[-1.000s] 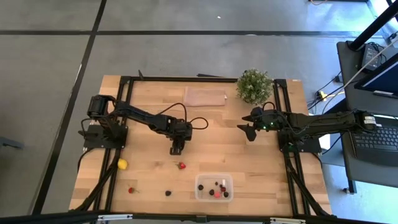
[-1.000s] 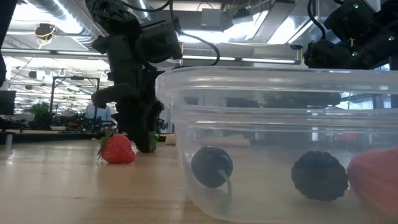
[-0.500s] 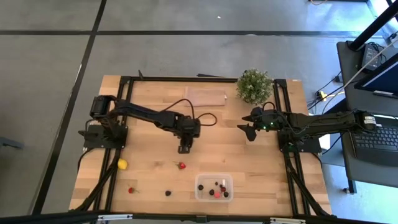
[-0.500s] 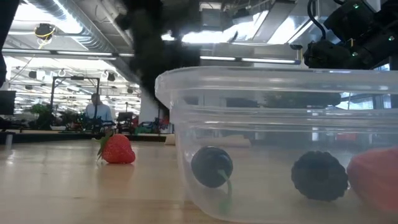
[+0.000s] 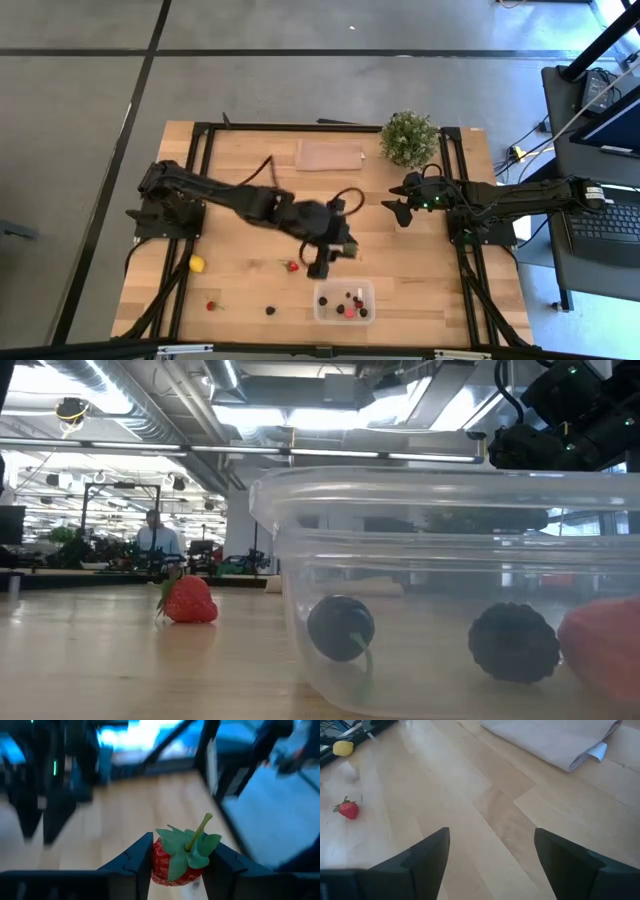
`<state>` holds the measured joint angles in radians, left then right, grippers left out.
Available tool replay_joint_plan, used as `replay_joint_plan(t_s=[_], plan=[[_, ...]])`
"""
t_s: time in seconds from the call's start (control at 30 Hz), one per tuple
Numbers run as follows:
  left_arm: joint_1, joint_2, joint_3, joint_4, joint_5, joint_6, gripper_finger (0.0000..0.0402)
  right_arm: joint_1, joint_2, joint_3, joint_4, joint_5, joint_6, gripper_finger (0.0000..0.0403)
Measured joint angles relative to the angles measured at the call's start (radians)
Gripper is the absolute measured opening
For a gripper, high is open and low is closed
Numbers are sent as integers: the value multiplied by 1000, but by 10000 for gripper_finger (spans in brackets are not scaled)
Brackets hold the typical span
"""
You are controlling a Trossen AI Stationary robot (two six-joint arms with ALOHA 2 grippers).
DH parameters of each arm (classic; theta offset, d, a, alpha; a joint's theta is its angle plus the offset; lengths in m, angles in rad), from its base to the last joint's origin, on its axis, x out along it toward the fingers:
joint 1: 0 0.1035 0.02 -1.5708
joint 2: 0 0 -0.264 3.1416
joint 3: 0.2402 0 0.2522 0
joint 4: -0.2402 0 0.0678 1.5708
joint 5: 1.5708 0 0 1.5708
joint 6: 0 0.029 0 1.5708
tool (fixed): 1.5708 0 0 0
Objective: Pick and placing Produce into tupperware
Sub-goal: Put the top strawberry into the transparent container
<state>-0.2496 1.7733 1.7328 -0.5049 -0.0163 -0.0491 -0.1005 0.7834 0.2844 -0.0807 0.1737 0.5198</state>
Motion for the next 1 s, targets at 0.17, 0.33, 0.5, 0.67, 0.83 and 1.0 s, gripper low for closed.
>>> replay_joint_plan(t_s=[0.17,0.33,0.5,0.67,0.83,1.0], plan=[[-124,21,24,104,-122,-2,133,0,0,0,0,-46,3,291],[-184,119,21,171,-229,-51,125,1,0,0,-4,-72,3,291],[-193,247,21,205,-213,-154,137,1,0,0,-3,-73,32,291],[-189,346,21,204,-139,-248,131,4,0,0,-6,-74,52,291],[-181,401,21,195,-56,-314,127,13,0,0,-7,-74,52,291],[-178,453,21,108,-41,-379,140,19,0,0,-16,-74,52,291]])
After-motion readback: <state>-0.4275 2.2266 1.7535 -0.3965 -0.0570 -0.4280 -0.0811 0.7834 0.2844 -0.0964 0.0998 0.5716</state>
